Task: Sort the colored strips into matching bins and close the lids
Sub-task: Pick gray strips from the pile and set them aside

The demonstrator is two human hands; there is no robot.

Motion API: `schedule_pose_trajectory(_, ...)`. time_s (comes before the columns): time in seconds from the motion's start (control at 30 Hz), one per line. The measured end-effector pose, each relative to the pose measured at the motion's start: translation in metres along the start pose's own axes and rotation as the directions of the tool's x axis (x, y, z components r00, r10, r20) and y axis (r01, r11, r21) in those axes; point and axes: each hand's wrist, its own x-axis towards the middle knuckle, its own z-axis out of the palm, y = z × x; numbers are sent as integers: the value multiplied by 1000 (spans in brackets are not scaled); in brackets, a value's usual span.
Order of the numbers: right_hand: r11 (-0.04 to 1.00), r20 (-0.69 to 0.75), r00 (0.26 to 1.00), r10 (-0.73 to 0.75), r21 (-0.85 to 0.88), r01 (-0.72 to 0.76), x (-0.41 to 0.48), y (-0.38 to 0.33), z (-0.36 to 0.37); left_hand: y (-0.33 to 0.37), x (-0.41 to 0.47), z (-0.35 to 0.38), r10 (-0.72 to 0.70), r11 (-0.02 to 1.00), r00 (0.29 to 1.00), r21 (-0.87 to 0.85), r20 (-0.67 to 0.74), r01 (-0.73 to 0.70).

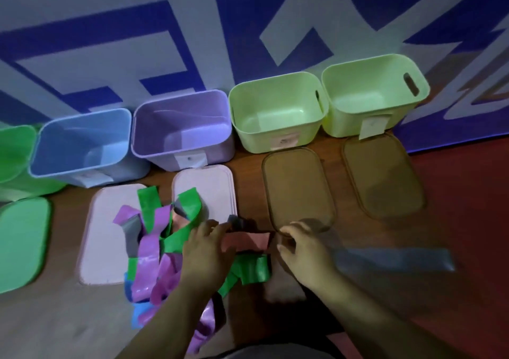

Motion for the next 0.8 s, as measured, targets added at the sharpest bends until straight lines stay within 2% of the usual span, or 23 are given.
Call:
schedule_pose_trajectory(0.23, 1000, 43, 999, 27, -5, -27, 49, -65, 33, -41, 6, -16, 82, 995, 996, 56, 41, -84)
schedule_pose_trajectory(0.37, 993, 32, 996, 86, -84, -83, 77, -85, 51, -55, 14, -17, 115, 987, 987, 102, 115, -127)
schedule_pose_trajectory(0.53, 971, 162, 966, 202, -164, -175, 91, -92, 68, -73, 23, -15, 169, 985, 980, 15, 108, -172)
schedule_pose_trajectory(0.7, 970, 144, 959, 242, -37, -240, 82, -95, 66, -83, 27, -15, 193, 980, 974, -66, 121, -186)
schedule_pose_trajectory(0.8, 978, 123, 973, 194, 56, -202, 73, -105, 50, -79, 28, -22, 171, 975, 981, -161, 90, -156)
